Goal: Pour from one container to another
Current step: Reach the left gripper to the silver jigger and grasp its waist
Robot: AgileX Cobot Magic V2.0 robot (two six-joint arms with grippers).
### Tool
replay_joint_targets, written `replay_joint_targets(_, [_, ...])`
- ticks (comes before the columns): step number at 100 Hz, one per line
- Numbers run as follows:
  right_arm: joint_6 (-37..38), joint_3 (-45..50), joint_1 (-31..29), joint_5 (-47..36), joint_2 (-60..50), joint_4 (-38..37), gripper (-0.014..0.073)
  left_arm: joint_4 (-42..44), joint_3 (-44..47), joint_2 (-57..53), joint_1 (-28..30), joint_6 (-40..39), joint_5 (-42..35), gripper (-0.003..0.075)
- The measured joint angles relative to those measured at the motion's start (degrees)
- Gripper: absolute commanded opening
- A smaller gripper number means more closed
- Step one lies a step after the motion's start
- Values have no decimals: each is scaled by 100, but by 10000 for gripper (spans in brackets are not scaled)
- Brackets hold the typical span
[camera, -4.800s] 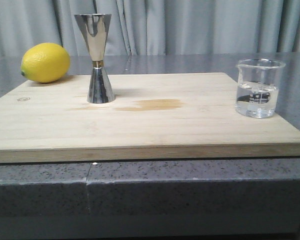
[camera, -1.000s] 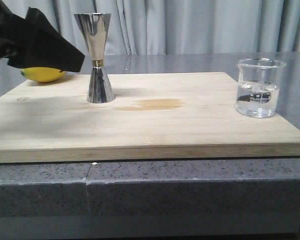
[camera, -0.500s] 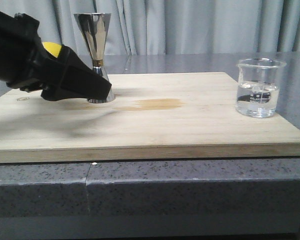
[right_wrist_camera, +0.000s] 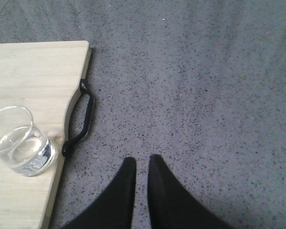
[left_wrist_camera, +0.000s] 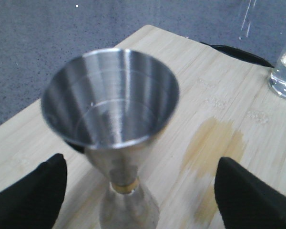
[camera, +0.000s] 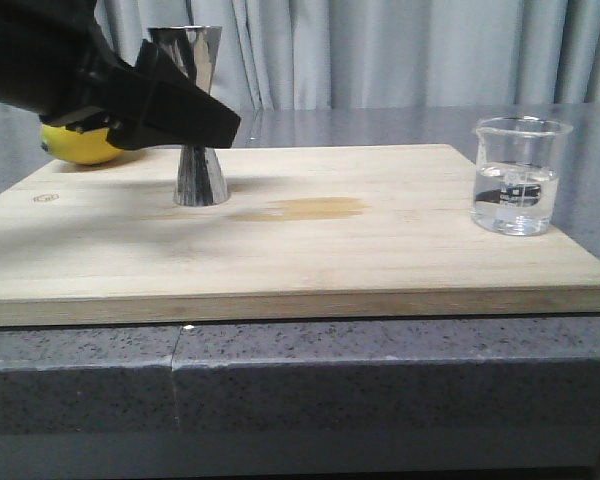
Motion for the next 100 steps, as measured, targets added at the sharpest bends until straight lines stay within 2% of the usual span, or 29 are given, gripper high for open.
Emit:
replay_joint_targets(51, [-9, 0, 0, 0, 0, 0, 42, 0, -575, 739, 0, 0, 335, 586])
replay_joint_targets(82, [-9, 0, 0, 0, 0, 0, 42, 0, -608, 843, 0, 0, 372, 583])
replay_joint_targets(89, [-9, 0, 0, 0, 0, 0, 42, 0, -608, 843, 0, 0, 372, 556])
replay_joint_targets(100, [-9, 0, 0, 0, 0, 0, 42, 0, -608, 843, 0, 0, 372, 464])
